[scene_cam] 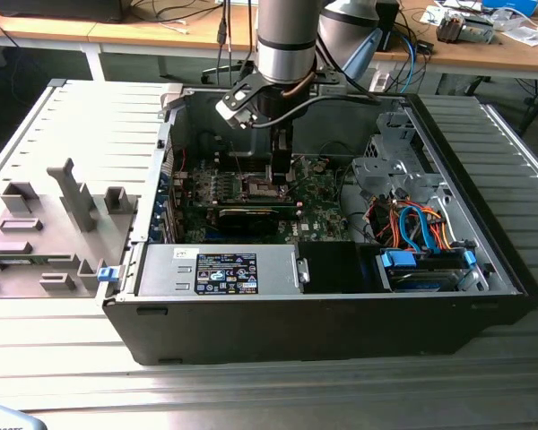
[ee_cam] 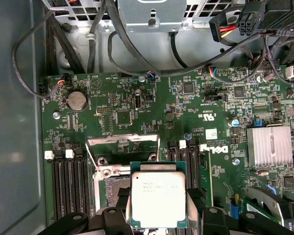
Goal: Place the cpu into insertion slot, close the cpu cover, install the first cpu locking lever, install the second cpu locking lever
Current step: 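Place the cpu into insertion slot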
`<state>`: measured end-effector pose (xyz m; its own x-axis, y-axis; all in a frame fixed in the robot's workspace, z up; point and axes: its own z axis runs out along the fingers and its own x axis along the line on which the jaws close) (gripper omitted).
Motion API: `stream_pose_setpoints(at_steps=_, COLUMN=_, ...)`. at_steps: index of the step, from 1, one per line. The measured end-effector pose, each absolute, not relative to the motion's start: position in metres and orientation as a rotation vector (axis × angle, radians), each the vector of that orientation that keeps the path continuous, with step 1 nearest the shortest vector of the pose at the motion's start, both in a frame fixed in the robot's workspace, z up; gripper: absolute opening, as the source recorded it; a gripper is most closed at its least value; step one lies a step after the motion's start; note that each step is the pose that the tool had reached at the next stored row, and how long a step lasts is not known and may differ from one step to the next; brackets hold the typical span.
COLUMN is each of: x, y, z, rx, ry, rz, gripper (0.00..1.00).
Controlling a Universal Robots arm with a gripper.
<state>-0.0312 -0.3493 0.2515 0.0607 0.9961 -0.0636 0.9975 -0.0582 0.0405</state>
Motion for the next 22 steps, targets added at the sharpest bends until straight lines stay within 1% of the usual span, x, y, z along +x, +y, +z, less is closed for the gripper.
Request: stream_pose_setpoints(at_steps=22, x=-0.0325, y=-0.3493, z=0.2466, rx=2.233, ry=2.103, rz=-0.03, gripper=0.54)
